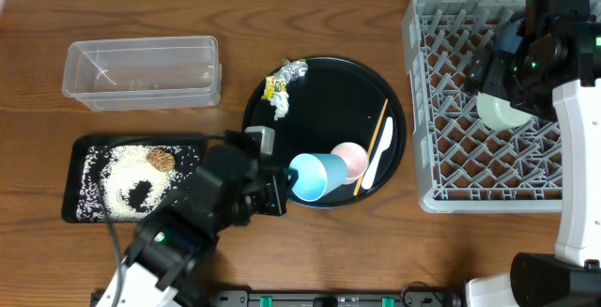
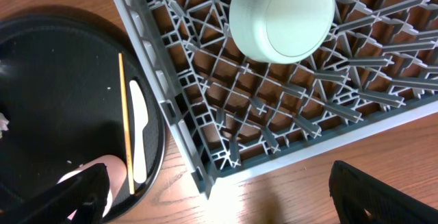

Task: Sort waste into correct bins and load items into the dishwasher rack
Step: 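Grasp the blue cup with the left gripper and lift it up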

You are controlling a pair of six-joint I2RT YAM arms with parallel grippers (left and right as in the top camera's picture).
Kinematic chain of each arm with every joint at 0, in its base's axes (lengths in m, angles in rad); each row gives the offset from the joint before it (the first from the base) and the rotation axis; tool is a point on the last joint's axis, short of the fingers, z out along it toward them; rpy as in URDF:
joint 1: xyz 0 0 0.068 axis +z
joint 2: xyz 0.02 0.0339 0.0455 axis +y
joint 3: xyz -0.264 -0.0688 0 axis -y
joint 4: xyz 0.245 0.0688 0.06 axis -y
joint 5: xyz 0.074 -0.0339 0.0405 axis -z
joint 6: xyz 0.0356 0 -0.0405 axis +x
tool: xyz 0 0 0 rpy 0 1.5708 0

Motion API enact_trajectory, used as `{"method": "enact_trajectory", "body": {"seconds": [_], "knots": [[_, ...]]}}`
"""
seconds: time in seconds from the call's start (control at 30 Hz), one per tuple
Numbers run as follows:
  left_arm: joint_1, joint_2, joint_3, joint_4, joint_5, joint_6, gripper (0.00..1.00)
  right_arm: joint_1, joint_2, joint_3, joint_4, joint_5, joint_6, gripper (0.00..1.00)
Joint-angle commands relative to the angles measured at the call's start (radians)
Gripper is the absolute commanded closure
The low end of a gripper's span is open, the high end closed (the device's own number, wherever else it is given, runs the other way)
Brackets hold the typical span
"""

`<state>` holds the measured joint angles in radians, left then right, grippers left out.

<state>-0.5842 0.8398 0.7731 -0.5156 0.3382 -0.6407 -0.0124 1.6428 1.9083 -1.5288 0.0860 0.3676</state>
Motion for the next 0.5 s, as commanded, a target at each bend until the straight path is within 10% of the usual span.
{"method": "enact_trajectory", "body": {"seconds": [0.0, 0.47], "knots": [[0.005, -0.060, 0.022, 0.001, 0.017, -0.041, 0.94, -0.007, -0.006, 0.006, -0.001, 0.003, 0.014, 0.01], [0.005, -0.081, 0.014, 0.184, 0.002, -0.286, 0.94, -0.007, -0.006, 0.006, 0.026, 0.003, 0.014, 0.01]]}}
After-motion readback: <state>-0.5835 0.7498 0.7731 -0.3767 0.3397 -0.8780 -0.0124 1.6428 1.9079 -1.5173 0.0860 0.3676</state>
